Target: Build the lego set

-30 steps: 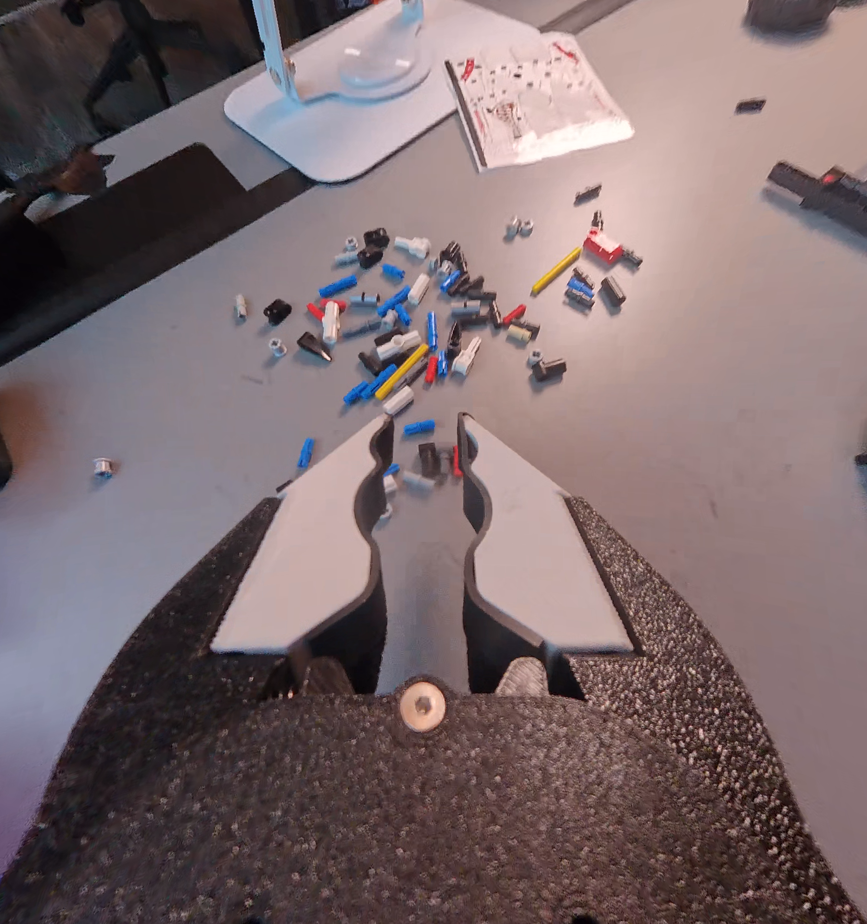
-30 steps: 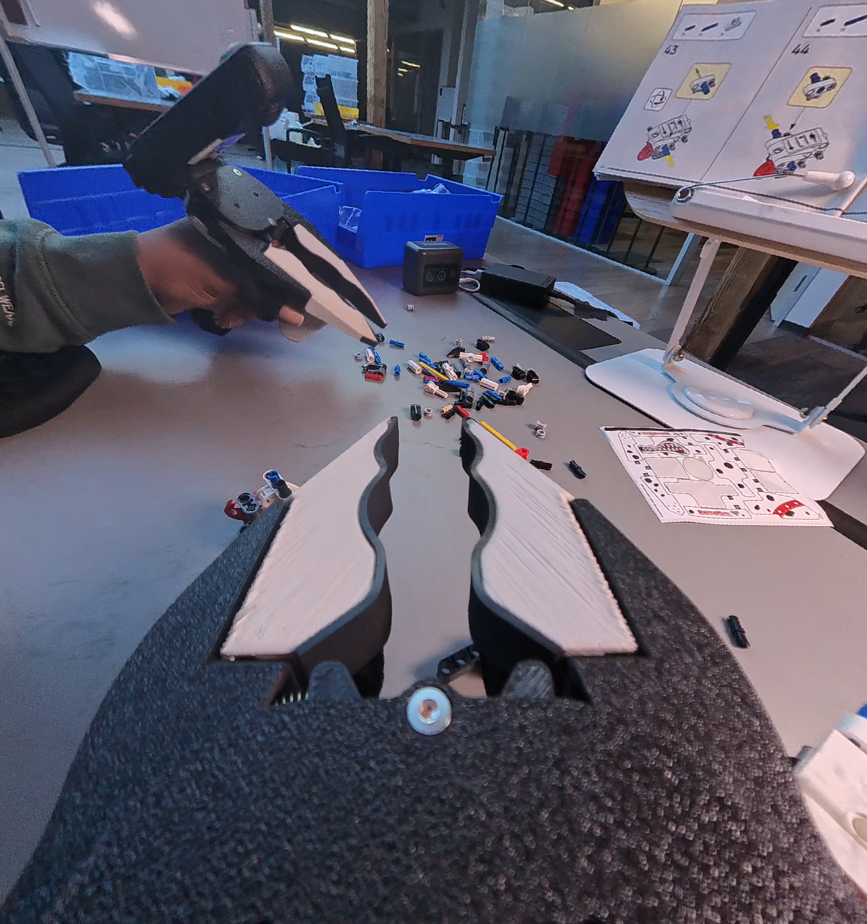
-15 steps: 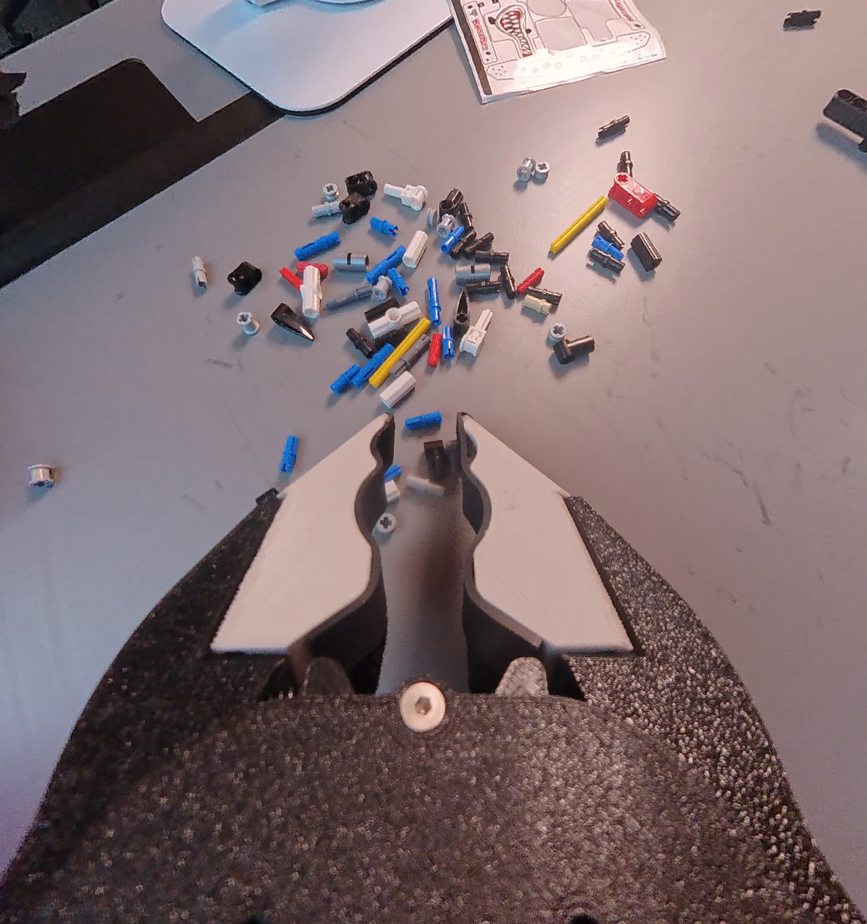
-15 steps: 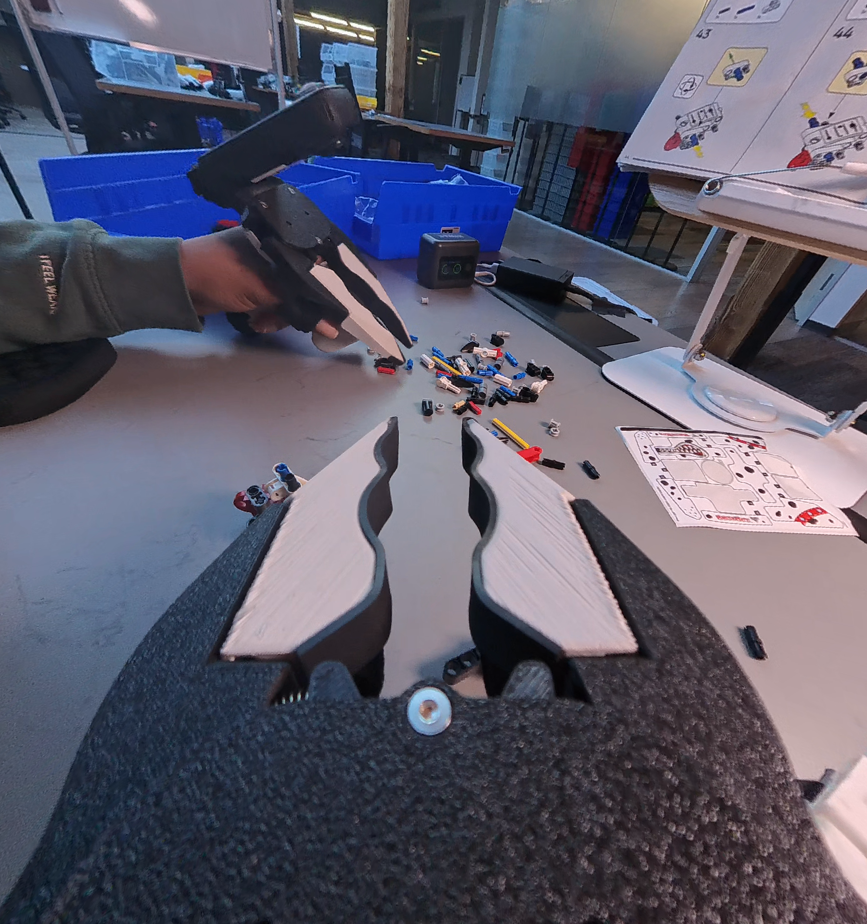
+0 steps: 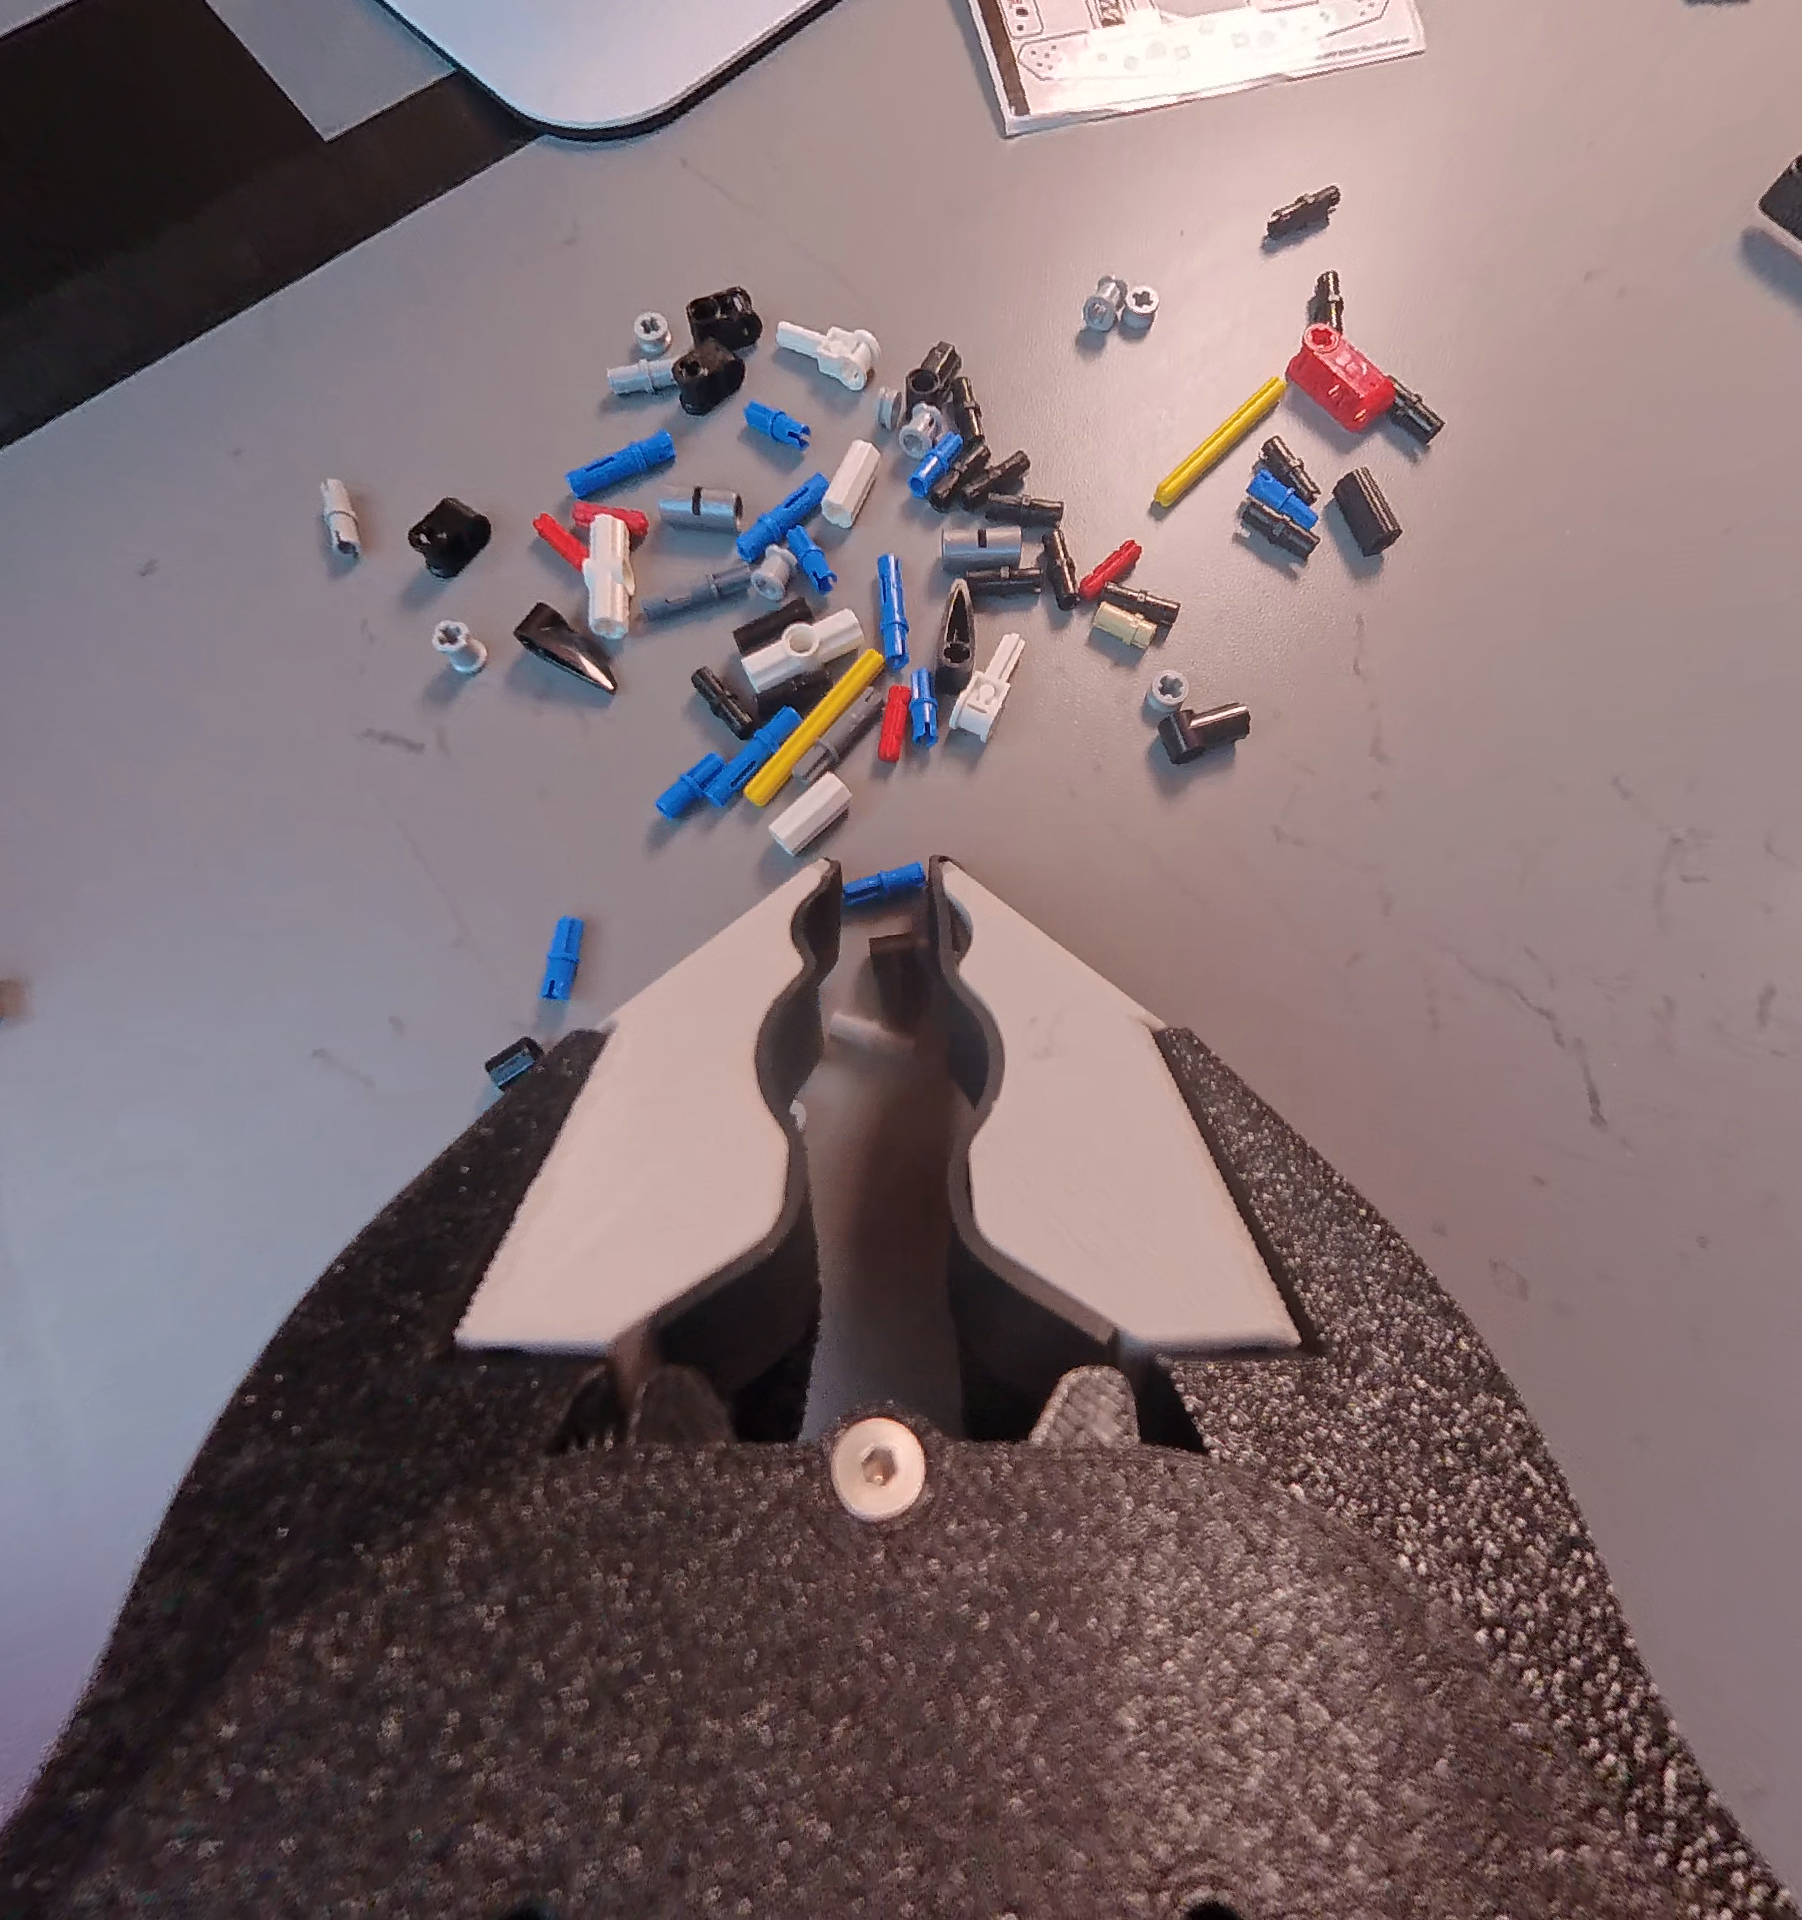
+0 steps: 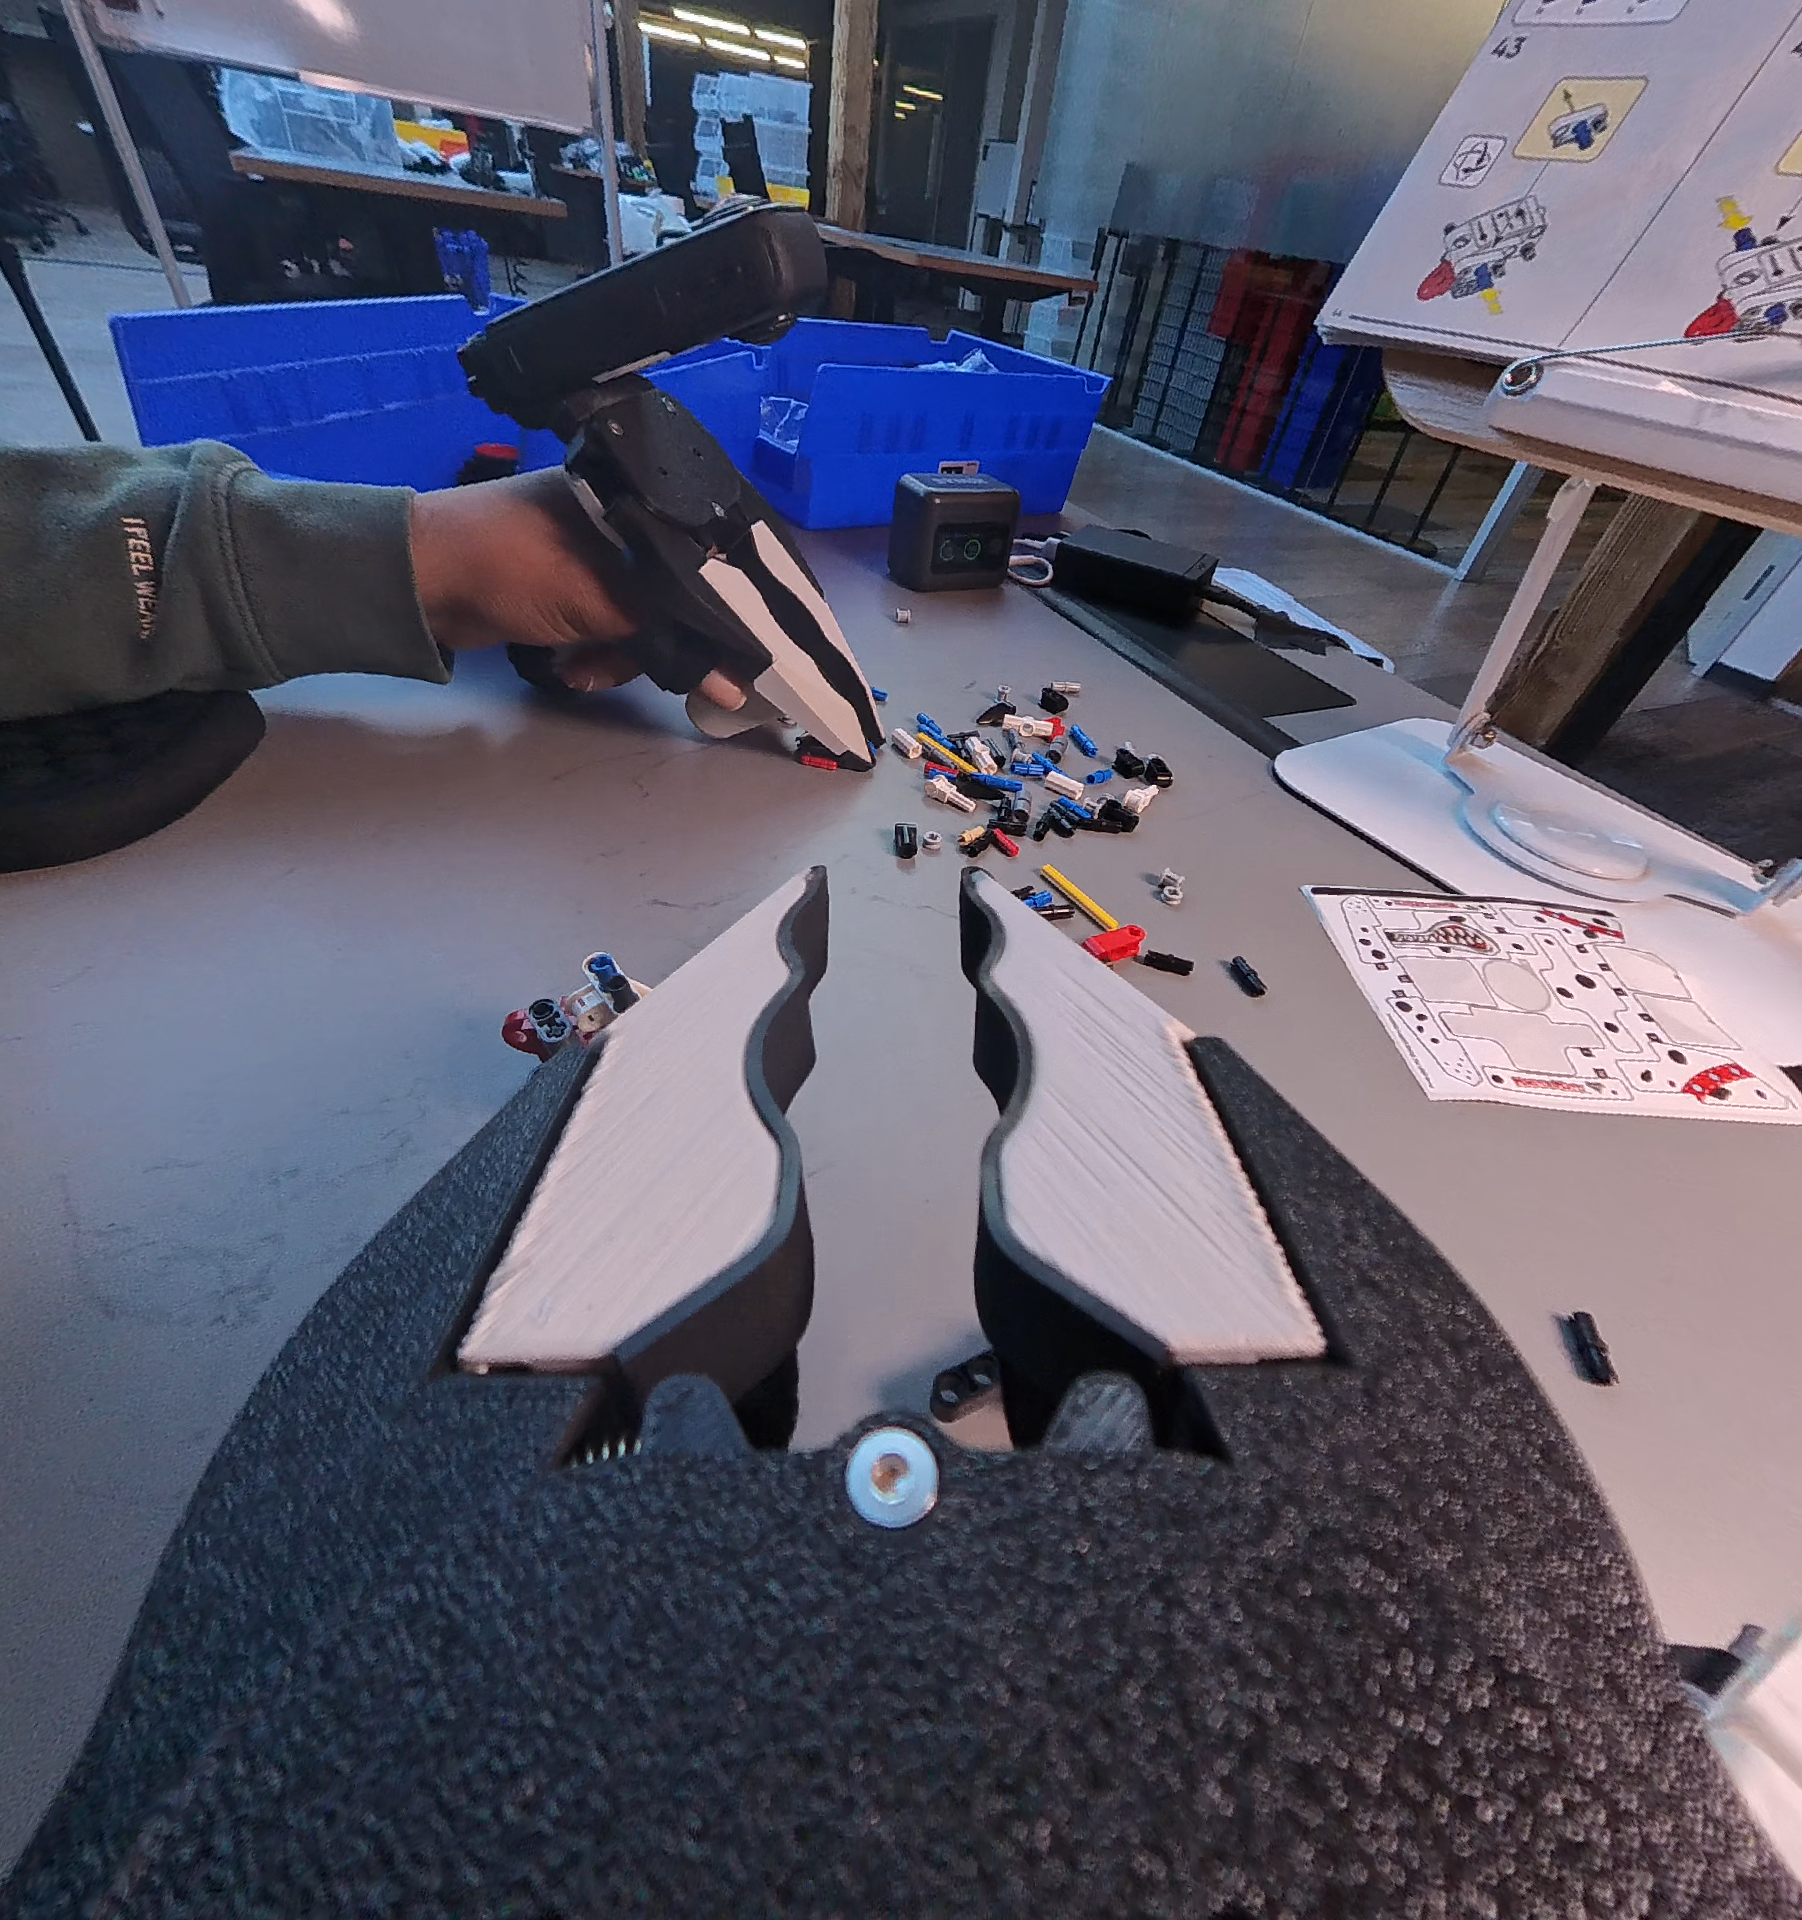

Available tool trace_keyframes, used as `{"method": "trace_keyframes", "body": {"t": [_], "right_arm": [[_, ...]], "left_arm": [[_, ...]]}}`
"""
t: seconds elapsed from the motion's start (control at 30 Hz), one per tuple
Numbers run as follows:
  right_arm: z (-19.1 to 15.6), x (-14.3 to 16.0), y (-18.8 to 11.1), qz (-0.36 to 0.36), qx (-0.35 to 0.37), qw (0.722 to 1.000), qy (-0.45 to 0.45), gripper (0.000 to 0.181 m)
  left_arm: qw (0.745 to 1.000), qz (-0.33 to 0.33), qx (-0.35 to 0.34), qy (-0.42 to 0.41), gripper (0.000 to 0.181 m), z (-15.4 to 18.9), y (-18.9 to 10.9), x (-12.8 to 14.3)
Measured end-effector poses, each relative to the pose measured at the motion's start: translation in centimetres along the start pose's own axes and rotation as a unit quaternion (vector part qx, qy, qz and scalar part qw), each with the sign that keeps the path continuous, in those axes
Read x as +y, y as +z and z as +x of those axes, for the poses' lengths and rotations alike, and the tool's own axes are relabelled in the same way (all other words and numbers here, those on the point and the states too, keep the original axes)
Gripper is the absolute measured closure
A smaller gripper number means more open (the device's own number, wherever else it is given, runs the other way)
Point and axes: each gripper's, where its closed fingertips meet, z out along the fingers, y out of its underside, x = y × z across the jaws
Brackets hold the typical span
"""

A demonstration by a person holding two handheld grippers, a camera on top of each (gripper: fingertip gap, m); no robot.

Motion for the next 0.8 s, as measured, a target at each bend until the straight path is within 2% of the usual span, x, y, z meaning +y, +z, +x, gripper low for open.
{"method": "trace_keyframes", "body": {"t": [0.7,0.8], "right_arm": [[-0.3,0.2,0.2,-0.008,-0.003,1.0,-0.011,0.157],[-0.3,0.2,0.1,-0.006,-0.002,1.0,-0.01,0.157]], "left_arm": [[1.0,0.002,-0.01,-0.001,0.165,-0.7,0.5,-0.6],[0.999,0.016,-0.037,0.002,0.154,-1.4,0.2,-1.0]]}}
